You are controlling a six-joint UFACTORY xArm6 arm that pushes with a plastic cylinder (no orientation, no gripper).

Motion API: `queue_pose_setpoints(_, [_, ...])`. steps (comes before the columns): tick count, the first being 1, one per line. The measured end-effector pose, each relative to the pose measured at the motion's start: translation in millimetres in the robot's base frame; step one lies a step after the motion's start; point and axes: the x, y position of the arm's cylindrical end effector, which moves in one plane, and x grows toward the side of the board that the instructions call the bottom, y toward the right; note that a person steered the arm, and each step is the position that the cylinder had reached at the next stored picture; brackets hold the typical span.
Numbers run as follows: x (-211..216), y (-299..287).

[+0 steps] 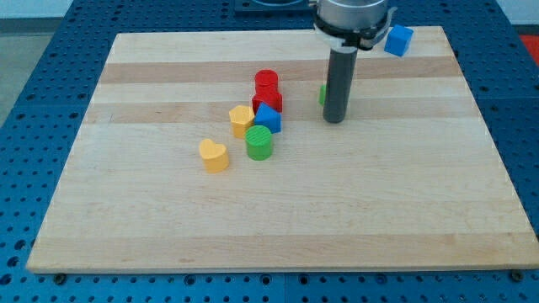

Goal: Push green star below blue cube

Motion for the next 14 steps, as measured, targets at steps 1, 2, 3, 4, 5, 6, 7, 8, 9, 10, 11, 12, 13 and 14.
queue_pose_setpoints(1, [-28.5, 7.8])
queue_pose_setpoints(2, [-56.4, 7.8])
queue_pose_setpoints(3, [-72.3, -8.1])
queue_pose_setpoints(4, [-85.8, -41.0])
queue_pose_setpoints(5, [-105.8, -53.3])
queue_pose_setpoints(6, [-116.9, -23.1])
queue_pose_setpoints(7, [-117.0, 9.9])
queue_pose_setpoints(8, [-117.0, 20.8])
queue_pose_setpoints(9, [-89.6, 28.4])
queue_pose_setpoints(10, [-85.4, 37.2])
queue_pose_setpoints(11, [-87.2, 41.2])
queue_pose_setpoints(12, [-76.3, 25.9])
queue_pose_setpoints(13, [-62.4, 23.9])
queue_pose_setpoints(14, [-66.0, 46.8])
